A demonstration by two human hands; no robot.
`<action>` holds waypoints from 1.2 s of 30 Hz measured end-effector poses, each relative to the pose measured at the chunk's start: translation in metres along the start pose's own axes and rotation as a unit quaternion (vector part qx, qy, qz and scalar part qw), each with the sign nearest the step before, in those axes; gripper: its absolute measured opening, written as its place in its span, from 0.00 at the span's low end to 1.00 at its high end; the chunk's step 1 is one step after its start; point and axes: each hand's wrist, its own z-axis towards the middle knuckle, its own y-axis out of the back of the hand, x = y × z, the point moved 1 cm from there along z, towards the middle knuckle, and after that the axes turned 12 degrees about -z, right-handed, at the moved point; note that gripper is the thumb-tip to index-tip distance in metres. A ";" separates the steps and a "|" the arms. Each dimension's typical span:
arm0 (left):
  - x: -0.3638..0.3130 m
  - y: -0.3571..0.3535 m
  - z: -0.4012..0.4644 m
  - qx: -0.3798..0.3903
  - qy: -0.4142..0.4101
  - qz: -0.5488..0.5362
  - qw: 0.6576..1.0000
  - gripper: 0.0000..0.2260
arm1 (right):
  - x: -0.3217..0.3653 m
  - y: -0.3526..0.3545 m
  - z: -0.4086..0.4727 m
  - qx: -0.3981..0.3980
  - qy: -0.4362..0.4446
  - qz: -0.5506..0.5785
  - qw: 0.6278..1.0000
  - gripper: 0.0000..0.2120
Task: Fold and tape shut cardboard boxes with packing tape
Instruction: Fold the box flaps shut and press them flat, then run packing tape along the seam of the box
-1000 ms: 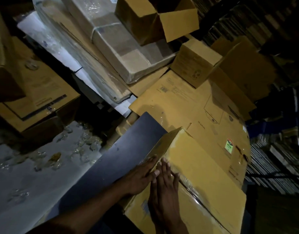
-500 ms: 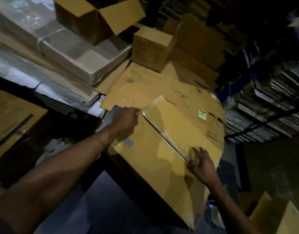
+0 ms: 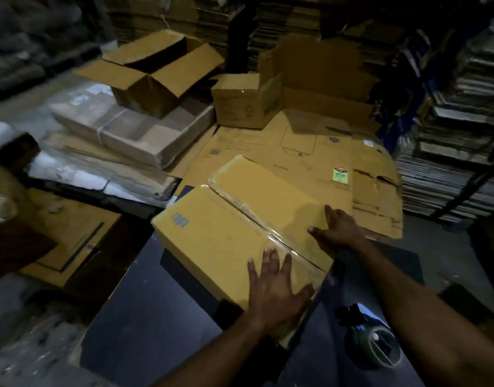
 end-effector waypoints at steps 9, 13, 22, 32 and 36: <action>0.041 -0.037 -0.024 -0.005 -0.039 0.202 0.979 0.47 | -0.004 -0.044 -0.125 -0.077 -0.083 0.088 0.990 0.56; 0.072 -0.027 -0.024 -0.026 -0.087 0.200 0.975 0.47 | -0.023 -0.069 -0.157 -0.077 -0.065 0.098 0.990 0.48; 0.058 -0.048 -0.022 -0.079 -0.115 0.252 0.958 0.30 | -0.152 -0.120 -0.167 -0.146 -0.031 0.177 0.973 0.28; 0.044 -0.060 -0.033 -0.110 -0.096 0.210 0.967 0.30 | -0.207 -0.216 -0.151 -0.007 -0.063 0.013 0.998 0.15; 0.013 -0.072 -0.056 -0.183 -0.187 0.077 0.962 0.25 | -0.199 -0.199 -0.192 -0.039 -0.044 0.026 0.998 0.12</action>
